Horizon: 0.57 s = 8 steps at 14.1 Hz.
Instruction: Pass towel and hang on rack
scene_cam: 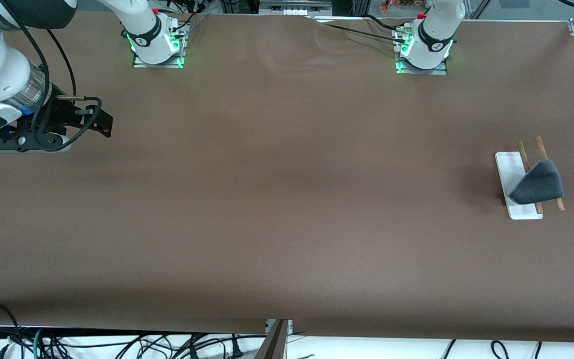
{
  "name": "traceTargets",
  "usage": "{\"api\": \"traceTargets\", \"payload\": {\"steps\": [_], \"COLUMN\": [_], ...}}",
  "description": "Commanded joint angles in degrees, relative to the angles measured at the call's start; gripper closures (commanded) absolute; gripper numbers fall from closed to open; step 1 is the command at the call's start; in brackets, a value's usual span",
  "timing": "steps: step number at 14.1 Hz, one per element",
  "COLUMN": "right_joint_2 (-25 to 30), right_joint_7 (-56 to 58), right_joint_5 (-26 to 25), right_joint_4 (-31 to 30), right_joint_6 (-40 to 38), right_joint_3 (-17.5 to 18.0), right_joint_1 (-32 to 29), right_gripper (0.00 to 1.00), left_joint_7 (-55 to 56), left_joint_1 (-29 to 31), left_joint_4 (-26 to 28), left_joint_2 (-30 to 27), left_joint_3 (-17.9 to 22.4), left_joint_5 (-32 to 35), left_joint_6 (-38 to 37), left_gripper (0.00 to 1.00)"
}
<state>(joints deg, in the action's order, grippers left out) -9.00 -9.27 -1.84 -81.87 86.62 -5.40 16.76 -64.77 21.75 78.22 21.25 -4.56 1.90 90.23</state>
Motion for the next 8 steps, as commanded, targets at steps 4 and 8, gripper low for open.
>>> {"api": "traceTargets", "payload": {"steps": [4, 8], "right_joint_2": [0.48, 0.48], "right_joint_7": [-1.02, -1.02], "right_joint_5": [-0.01, -0.01], "right_joint_4": [0.22, 0.13], "right_joint_6": [-0.66, -0.66], "right_joint_3": [0.12, 0.12], "right_joint_1": [0.2, 0.2], "right_gripper": [0.0, 0.0], "left_joint_7": [36.41, 59.44], "left_joint_1": [-11.62, -18.22], "left_joint_4": [4.91, 12.46], "left_joint_2": [-9.11, -15.62], "left_joint_3": [0.96, 1.48], "left_joint_5": [-0.23, -0.23], "left_joint_6": [-2.52, 3.61], "left_gripper": [0.0, 0.0]}}
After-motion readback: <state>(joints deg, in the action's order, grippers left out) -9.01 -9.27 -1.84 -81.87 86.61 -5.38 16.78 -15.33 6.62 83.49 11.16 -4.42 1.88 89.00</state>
